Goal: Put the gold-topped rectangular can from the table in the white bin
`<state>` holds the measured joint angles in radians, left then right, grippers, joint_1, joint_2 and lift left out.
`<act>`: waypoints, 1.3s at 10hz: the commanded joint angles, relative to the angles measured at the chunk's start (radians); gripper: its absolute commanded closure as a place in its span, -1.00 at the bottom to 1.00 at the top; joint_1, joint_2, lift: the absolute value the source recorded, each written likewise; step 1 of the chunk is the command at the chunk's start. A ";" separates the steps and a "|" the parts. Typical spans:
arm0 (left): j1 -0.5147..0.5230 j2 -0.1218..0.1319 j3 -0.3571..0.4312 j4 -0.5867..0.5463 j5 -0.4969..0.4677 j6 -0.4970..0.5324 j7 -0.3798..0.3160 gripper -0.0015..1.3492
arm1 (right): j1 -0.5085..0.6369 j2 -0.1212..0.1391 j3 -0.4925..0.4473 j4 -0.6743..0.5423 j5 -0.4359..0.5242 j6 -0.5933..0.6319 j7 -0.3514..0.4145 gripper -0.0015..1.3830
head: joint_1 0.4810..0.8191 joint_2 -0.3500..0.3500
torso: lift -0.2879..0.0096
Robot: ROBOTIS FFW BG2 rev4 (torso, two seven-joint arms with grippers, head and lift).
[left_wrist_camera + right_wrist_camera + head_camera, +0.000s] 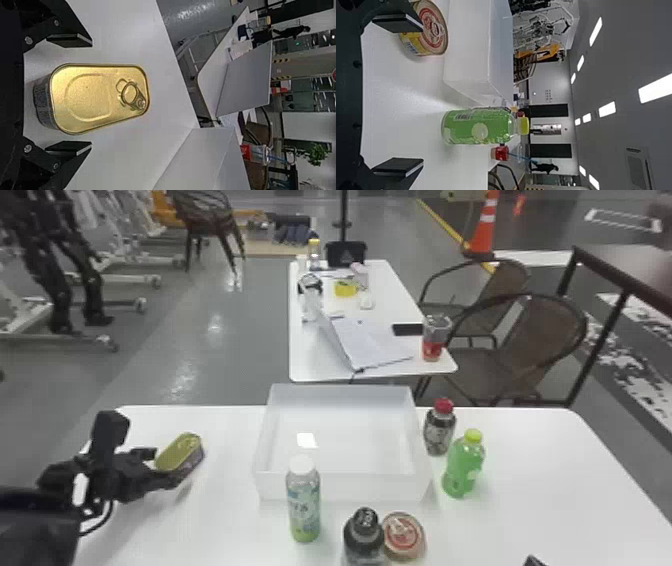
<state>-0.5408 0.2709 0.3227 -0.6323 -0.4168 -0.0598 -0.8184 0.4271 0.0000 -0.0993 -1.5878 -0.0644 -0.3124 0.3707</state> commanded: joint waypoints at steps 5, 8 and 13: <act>-0.010 0.008 -0.020 0.032 0.003 0.000 0.030 0.21 | -0.004 0.001 0.000 0.006 -0.002 -0.001 0.004 -0.84 | -0.60 0.00 | 0.26; -0.011 -0.001 -0.039 0.009 -0.005 -0.031 -0.001 0.21 | 0.002 0.001 0.000 0.003 -0.006 -0.001 0.007 -0.84 | -0.60 0.00 | 0.26; 0.133 -0.075 -0.030 -0.469 0.007 0.163 -0.016 0.22 | 0.004 0.001 0.000 0.003 -0.005 -0.001 0.007 -0.84 | -0.60 0.00 | 0.26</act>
<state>-0.4172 0.2027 0.2978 -1.0568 -0.4114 0.0858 -0.8369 0.4307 0.0000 -0.0997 -1.5847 -0.0694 -0.3129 0.3774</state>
